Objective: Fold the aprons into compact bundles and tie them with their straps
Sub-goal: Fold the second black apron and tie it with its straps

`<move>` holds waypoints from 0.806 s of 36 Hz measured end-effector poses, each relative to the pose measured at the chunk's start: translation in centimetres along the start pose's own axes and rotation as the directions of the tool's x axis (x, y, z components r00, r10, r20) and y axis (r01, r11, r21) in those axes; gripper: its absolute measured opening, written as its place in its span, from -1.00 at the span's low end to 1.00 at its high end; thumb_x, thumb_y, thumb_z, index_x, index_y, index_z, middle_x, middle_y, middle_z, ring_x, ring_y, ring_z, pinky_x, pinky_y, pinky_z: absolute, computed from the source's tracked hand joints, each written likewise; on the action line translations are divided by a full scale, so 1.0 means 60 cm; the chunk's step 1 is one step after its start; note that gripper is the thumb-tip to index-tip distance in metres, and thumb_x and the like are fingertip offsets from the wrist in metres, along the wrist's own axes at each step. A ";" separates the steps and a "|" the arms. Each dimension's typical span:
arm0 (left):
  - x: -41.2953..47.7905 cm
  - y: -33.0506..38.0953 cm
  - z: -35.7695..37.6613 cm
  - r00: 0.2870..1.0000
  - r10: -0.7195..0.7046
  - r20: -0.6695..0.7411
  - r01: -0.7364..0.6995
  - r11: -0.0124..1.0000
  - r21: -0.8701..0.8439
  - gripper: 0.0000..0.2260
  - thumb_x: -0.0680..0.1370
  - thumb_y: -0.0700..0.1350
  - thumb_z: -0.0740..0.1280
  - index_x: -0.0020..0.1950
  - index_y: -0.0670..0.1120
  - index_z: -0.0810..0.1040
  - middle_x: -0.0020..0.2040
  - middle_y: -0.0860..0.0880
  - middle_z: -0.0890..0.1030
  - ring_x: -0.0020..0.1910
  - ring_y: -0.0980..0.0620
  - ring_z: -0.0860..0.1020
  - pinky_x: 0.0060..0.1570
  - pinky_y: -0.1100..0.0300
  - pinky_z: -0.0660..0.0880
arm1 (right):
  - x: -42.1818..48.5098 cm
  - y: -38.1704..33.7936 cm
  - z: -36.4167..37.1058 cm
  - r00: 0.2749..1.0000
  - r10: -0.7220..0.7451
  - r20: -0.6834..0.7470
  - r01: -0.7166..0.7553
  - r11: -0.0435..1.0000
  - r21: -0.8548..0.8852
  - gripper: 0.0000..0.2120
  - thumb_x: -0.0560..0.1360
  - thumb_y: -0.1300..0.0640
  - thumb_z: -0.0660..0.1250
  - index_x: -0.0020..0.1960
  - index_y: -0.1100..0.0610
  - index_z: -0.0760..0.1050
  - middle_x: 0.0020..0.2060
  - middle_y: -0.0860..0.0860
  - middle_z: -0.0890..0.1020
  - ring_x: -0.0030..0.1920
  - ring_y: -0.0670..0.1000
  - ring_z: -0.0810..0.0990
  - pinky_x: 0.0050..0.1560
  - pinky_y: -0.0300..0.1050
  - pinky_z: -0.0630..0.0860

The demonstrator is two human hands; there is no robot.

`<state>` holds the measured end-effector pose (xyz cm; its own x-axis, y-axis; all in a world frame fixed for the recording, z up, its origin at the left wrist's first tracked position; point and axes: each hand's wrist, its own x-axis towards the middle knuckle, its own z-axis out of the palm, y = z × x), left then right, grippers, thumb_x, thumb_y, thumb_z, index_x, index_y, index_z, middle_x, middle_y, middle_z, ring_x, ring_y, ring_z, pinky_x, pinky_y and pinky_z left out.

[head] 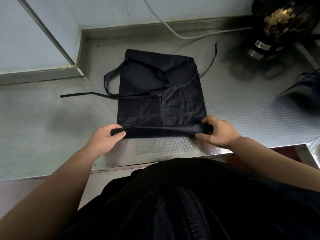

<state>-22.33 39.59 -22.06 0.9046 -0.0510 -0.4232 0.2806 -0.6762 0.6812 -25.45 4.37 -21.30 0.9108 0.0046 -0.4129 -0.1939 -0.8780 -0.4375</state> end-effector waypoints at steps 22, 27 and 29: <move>-0.014 -0.014 0.032 0.968 0.244 0.064 -0.240 0.807 0.539 -0.29 0.35 0.34 0.38 0.42 0.06 0.35 0.43 0.12 0.31 0.43 0.06 0.25 0.38 0.03 0.25 | 0.012 0.011 0.040 0.989 -0.103 0.102 0.135 0.913 -0.386 -0.22 0.41 -0.44 0.10 0.52 -0.13 0.05 0.53 -0.06 0.06 0.49 0.04 0.10 0.48 0.00 -0.12; -0.005 -0.013 0.022 0.966 0.257 -0.026 -0.228 0.897 0.380 -0.65 0.41 0.06 0.45 0.16 0.04 0.55 0.15 0.09 0.53 0.18 0.02 0.47 0.16 0.12 0.41 | 0.012 -0.001 0.022 0.975 -0.207 -0.081 0.167 0.923 -0.347 -0.25 0.38 -0.41 -0.12 0.23 0.03 0.51 0.14 0.01 0.61 0.17 0.07 0.53 0.28 -0.09 0.18; -0.004 -0.007 0.014 0.983 0.176 -0.058 -0.162 0.967 0.198 -0.85 0.48 -0.04 0.40 0.04 0.05 0.60 0.01 0.09 0.59 0.05 0.03 0.53 0.03 0.19 0.41 | 0.009 0.000 0.012 0.980 -0.182 -0.084 0.150 0.945 -0.290 -0.20 0.35 -0.48 -0.13 0.14 0.06 0.54 -0.07 0.02 0.67 0.01 0.07 0.60 0.19 -0.09 0.27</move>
<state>-22.96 39.27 -22.77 0.9570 -0.1264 -0.2610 0.0615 -0.7910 0.6087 -25.21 4.74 -22.09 0.9583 0.1236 -0.2577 0.0592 -0.9680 -0.2440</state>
